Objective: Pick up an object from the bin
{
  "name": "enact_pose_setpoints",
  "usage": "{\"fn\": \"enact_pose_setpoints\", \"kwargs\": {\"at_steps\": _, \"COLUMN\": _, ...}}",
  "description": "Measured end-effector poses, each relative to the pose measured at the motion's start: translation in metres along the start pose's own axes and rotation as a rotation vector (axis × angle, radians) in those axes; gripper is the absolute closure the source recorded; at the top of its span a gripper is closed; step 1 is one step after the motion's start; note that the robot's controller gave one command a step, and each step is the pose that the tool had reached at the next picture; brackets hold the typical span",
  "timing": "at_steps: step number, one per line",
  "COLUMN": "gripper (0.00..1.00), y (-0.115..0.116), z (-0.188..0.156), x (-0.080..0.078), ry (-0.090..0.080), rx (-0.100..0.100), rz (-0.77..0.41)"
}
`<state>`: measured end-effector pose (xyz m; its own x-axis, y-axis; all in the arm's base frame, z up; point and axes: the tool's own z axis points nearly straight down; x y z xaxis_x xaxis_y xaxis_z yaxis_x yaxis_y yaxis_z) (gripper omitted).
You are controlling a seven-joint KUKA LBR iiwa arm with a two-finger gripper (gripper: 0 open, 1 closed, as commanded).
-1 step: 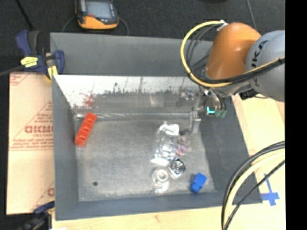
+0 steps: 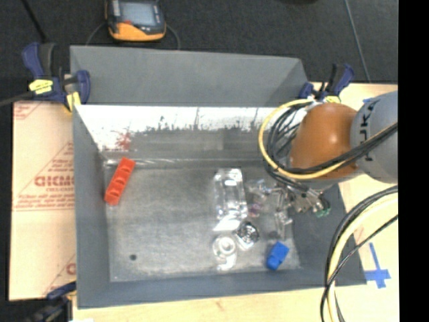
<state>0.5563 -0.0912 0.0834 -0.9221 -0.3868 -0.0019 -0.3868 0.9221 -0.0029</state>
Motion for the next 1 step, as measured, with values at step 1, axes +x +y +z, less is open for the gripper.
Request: {"fn": "enact_pose_setpoints", "kwargs": {"at_steps": 1, "gripper": 0.0, "y": 0.017, "z": 0.0052, "x": -0.0292, "ry": -0.014, "rx": 0.01, "rz": -0.333}}
